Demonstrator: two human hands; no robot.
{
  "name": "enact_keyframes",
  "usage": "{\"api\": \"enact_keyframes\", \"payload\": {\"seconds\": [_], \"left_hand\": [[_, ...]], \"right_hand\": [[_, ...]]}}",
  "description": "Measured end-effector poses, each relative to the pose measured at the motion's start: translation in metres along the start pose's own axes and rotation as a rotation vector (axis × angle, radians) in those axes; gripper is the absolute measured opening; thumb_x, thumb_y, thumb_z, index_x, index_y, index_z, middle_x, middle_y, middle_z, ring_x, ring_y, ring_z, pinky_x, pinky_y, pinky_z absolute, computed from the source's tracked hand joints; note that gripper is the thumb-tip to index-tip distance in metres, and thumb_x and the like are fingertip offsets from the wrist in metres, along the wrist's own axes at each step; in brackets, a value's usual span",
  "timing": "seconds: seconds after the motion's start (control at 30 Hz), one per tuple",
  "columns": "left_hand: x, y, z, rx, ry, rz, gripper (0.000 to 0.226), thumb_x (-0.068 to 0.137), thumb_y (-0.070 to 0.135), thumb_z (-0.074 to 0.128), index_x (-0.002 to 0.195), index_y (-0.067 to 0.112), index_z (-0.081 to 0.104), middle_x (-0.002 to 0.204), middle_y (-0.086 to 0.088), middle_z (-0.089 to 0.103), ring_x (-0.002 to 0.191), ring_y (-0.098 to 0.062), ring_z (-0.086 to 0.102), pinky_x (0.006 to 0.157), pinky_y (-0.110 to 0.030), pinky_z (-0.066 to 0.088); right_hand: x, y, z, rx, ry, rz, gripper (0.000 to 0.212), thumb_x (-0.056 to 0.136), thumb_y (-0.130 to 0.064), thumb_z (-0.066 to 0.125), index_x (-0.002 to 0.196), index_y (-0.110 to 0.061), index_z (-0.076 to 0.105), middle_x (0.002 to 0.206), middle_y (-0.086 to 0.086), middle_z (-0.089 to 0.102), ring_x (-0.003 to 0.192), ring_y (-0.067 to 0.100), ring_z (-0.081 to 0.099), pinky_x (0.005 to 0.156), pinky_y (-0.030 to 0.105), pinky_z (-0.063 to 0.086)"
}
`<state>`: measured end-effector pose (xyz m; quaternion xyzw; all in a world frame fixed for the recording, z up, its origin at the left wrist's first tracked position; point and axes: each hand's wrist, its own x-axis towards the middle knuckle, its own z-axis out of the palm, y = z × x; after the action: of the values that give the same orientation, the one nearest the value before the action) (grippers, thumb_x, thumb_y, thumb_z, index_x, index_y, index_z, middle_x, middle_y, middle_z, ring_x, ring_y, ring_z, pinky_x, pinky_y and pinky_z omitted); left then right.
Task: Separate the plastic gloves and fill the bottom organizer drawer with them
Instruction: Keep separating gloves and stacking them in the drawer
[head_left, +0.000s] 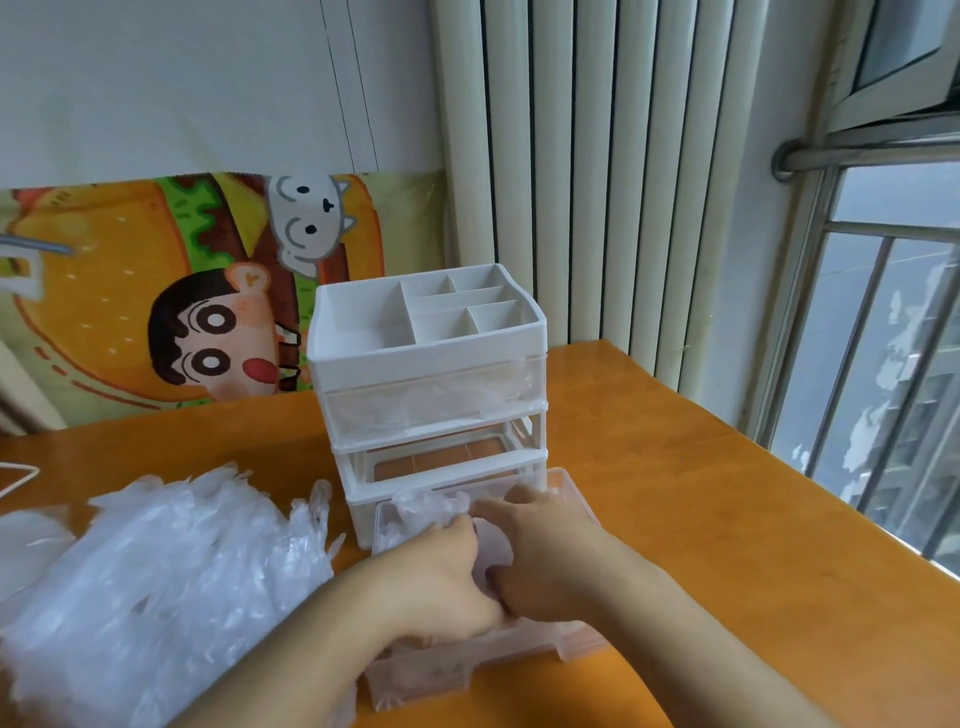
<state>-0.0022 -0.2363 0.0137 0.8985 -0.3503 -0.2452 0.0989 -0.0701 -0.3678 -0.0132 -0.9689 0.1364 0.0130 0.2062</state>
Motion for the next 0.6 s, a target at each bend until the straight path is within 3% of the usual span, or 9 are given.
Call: {"api": "enact_keyframes", "payload": {"seconds": [0.07, 0.2, 0.27, 0.33, 0.43, 0.5, 0.6], "left_hand": [[-0.010, 0.002, -0.004, 0.059, 0.069, 0.001, 0.073, 0.091, 0.044, 0.068, 0.153, 0.031, 0.031, 0.125, 0.009, 0.054, 0.098, -0.007, 0.061, 0.081, -0.025, 0.057], [-0.016, 0.008, -0.005, 0.236, 0.364, 0.099, 0.046, 0.095, 0.020, 0.055, 0.138, 0.029, 0.040, 0.133, 0.004, 0.030, 0.125, -0.015, 0.035, 0.098, -0.031, 0.048], [-0.007, 0.009, -0.002, 0.211, 0.351, 0.070, 0.042, 0.096, 0.020, 0.053, 0.136, 0.024, 0.040, 0.131, 0.001, 0.029, 0.121, -0.017, 0.039, 0.090, -0.032, 0.049], [0.007, 0.005, 0.004, 0.187, 0.265, -0.033, 0.053, 0.096, 0.020, 0.057, 0.144, 0.017, 0.035, 0.138, -0.004, 0.029, 0.113, -0.022, 0.051, 0.080, -0.031, 0.050], [0.024, -0.001, 0.014, 0.129, 0.218, -0.150, 0.067, 0.094, 0.021, 0.062, 0.149, 0.010, 0.025, 0.144, -0.012, 0.034, 0.108, -0.025, 0.058, 0.083, -0.031, 0.054], [0.033, -0.001, 0.019, 0.152, 0.249, -0.178, 0.065, 0.094, 0.026, 0.061, 0.146, 0.005, 0.027, 0.141, -0.016, 0.038, 0.114, -0.029, 0.058, 0.086, -0.033, 0.052], [0.038, 0.003, 0.028, 0.206, 0.235, -0.251, 0.067, 0.095, 0.028, 0.060, 0.147, 0.003, 0.026, 0.140, -0.017, 0.037, 0.125, -0.030, 0.052, 0.090, -0.033, 0.049]], "right_hand": [[0.002, -0.003, 0.000, -0.045, -0.047, 0.000, 0.072, 0.092, -0.027, 0.065, 0.152, -0.053, 0.036, 0.142, -0.001, 0.038, 0.138, 0.026, 0.031, 0.104, 0.043, 0.048], [0.006, -0.011, 0.001, -0.157, -0.128, 0.023, 0.080, 0.093, -0.031, 0.066, 0.155, -0.058, 0.023, 0.145, 0.007, 0.030, 0.141, 0.036, 0.025, 0.104, 0.047, 0.049], [0.006, -0.014, 0.001, -0.180, -0.171, 0.031, 0.077, 0.094, -0.035, 0.066, 0.156, -0.055, 0.025, 0.150, 0.009, 0.026, 0.145, 0.040, 0.020, 0.108, 0.050, 0.046], [0.005, -0.013, 0.002, -0.155, -0.191, 0.039, 0.078, 0.094, -0.036, 0.063, 0.157, -0.058, 0.021, 0.152, 0.007, 0.023, 0.146, 0.038, 0.016, 0.111, 0.052, 0.044], [0.003, -0.009, 0.002, -0.085, -0.187, 0.066, 0.085, 0.094, -0.032, 0.061, 0.159, -0.061, 0.014, 0.155, 0.003, 0.022, 0.147, 0.032, 0.015, 0.115, 0.052, 0.040], [0.002, -0.006, 0.001, -0.039, -0.148, 0.108, 0.085, 0.093, -0.030, 0.066, 0.161, -0.049, 0.018, 0.159, 0.004, 0.021, 0.150, 0.031, 0.017, 0.117, 0.051, 0.040], [-0.001, -0.007, -0.004, -0.091, -0.107, 0.191, 0.079, 0.095, -0.031, 0.071, 0.158, -0.016, 0.026, 0.156, 0.011, 0.023, 0.146, 0.032, 0.028, 0.116, 0.043, 0.042]]}}
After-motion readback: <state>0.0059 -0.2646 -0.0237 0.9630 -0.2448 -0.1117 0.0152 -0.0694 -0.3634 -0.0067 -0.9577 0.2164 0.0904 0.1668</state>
